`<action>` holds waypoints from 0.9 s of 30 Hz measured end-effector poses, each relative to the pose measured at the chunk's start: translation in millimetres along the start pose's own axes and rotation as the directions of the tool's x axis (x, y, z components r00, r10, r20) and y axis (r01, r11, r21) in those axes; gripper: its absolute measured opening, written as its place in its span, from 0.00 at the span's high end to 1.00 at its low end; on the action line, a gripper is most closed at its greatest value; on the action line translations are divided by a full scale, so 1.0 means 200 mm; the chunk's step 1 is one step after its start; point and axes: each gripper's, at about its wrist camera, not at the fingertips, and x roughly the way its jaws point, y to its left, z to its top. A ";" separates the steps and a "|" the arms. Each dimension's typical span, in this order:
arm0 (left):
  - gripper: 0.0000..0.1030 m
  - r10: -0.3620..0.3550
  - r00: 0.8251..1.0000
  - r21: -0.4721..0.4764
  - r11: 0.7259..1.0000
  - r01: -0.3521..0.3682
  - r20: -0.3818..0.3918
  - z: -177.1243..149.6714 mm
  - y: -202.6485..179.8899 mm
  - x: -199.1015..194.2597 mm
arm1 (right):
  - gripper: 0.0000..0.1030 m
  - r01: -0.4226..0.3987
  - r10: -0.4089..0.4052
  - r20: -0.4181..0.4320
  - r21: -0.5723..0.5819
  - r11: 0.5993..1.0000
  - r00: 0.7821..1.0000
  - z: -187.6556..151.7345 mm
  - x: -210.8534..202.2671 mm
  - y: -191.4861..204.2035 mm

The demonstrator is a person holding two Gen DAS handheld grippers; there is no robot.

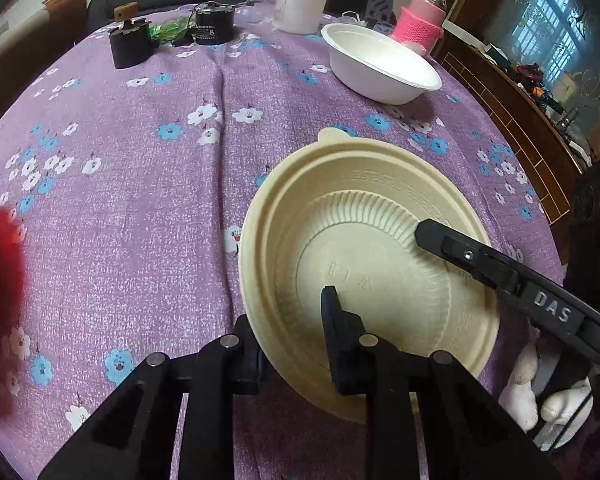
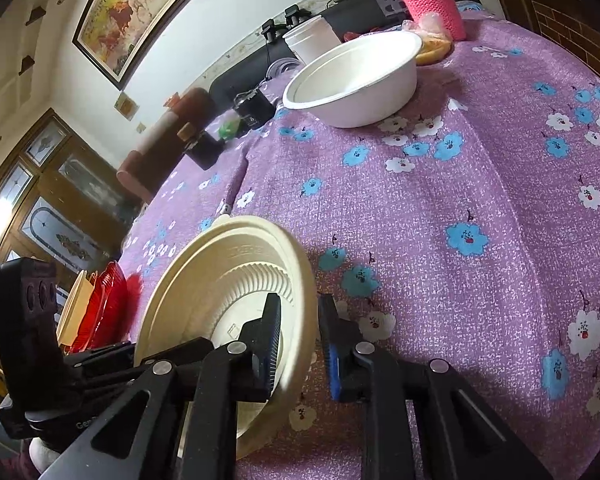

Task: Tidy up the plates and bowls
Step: 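Carry the cream bowl with the right tool and lower it into the first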

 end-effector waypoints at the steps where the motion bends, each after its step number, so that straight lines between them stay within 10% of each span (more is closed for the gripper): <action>1: 0.79 -0.006 1.000 -0.002 1.000 0.006 -0.002 -0.01 0.00 -0.01 | 0.80 0.003 -0.003 0.001 -0.001 1.000 1.000 0.00 0.00 0.00; 16: 0.78 -0.039 0.985 -0.141 0.988 0.063 0.169 -0.15 0.42 -0.56 | 0.83 -0.067 0.070 0.027 -0.090 0.994 0.997 -0.08 -0.06 0.56; 27: 0.71 0.168 0.939 -0.337 0.939 -0.060 0.300 -0.24 1.08 -1.00 | 0.82 -0.170 0.151 -0.091 -0.276 0.946 0.984 -0.05 0.30 1.41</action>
